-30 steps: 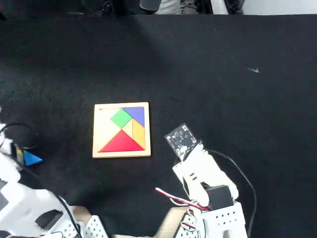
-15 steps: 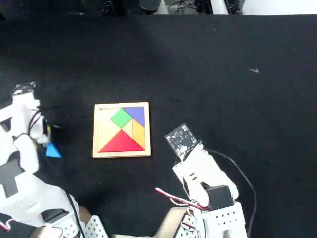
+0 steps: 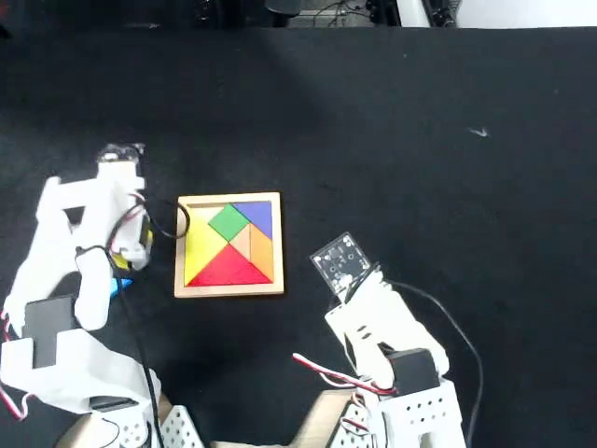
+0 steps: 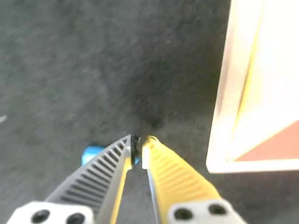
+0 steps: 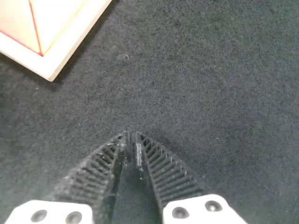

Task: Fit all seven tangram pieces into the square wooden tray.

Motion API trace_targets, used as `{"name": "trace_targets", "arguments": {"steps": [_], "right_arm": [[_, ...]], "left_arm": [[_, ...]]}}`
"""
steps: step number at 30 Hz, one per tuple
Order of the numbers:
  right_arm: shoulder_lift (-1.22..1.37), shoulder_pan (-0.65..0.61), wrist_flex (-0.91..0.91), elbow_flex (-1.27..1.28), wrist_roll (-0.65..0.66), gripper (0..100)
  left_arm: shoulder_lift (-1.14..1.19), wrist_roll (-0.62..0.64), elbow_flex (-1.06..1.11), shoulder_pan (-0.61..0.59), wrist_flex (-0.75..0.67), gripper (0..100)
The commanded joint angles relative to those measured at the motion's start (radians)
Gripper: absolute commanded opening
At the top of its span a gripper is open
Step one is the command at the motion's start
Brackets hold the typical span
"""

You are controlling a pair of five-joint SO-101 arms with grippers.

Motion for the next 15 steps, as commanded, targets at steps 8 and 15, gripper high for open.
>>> {"name": "trace_targets", "arguments": {"steps": [8,15], "right_arm": [[-0.093,0.011,0.006,-0.004,0.006,1.9],[-0.093,0.011,0.006,-0.004,0.006,2.0]], "left_arm": [[-0.222,-0.219,0.051,-0.380,0.152,5],[-0.210,-0.229,0.269,-0.371,-0.123,4]]}}
